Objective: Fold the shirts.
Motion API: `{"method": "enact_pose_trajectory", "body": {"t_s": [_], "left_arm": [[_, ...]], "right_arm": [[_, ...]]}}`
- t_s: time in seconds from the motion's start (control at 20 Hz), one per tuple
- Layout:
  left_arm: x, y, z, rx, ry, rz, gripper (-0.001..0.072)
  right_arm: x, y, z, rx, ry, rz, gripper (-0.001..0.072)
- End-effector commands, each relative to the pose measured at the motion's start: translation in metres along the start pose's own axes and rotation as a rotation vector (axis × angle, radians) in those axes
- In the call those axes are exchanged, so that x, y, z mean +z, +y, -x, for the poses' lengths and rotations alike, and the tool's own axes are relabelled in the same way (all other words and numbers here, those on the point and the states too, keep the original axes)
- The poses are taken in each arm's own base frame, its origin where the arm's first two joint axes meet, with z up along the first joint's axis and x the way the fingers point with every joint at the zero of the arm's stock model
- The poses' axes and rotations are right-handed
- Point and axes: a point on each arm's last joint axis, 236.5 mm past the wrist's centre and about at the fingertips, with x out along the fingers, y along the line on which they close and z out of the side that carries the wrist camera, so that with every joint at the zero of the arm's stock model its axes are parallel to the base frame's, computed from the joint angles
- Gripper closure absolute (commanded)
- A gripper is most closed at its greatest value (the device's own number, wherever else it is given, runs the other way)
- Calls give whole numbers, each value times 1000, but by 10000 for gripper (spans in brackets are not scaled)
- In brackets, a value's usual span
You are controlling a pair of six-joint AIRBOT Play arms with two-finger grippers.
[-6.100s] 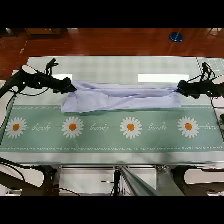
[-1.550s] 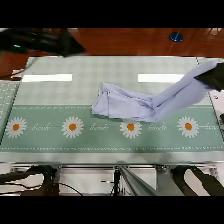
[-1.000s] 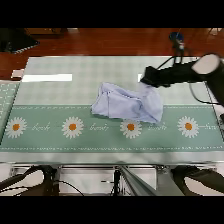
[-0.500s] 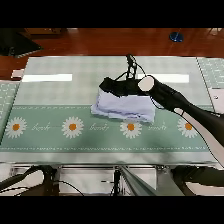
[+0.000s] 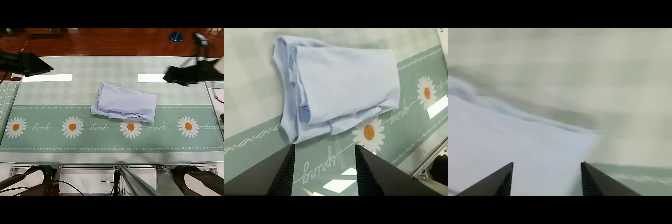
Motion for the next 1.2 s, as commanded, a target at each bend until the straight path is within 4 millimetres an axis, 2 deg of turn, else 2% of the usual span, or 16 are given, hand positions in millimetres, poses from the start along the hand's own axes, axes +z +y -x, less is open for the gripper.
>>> {"method": "enact_pose_trajectory", "body": {"t_s": [0.0, 0.05, 0.1, 0.15, 0.25, 0.3, 0.5, 0.75, 0.85, 0.9, 0.95, 1.0, 1.05, 1.15], "left_arm": [[-37, 38, -16, 84, 117, 52, 250], [-47, 47, -19, 108, 145, 90, 257], [-56, 58, -20, 148, 168, 144, 258], [-64, 71, -18, 205, 191, 191, 258], [-77, 92, -11, 307, 234, 221, 259], [-80, 97, -9, 329, 244, 222, 259], [-81, 97, -8, 338, 237, 281, 258], [-85, 91, -11, 328, 261, 281, 259], [-85, 86, -15, 323, 271, 265, 258], [-85, 85, -17, 321, 275, 260, 259], [-85, 84, -17, 320, 277, 258, 259], [-85, 83, -18, 319, 277, 258, 258], [-85, 83, -17, 319, 277, 258, 258], [-85, 83, -18, 319, 277, 258, 259]], "right_arm": [[-65, -157, 58, -361, 221, -97, 215], [-76, -161, 51, -292, 236, -155, 212], [-84, -155, 39, -181, 239, -229, 177], [-87, -142, 24, -63, 236, -290, 124], [-93, -108, -9, 155, 240, -371, 118], [-97, -91, -27, 239, 246, -396, 117], [-107, -37, -94, 379, 258, -436, 117], [-124, 37, -149, 441, 324, -385, 119], [-131, 57, -166, 433, 335, -402, 125], [-131, 63, -170, 432, 327, -405, 202], [-128, 66, -169, 436, 318, -401, 483], [-122, 68, -163, 454, 317, -397, 680], [-113, 70, -151, 490, 314, -373, 681], [-85, 68, -112, 551, 273, -308, 681]]}}
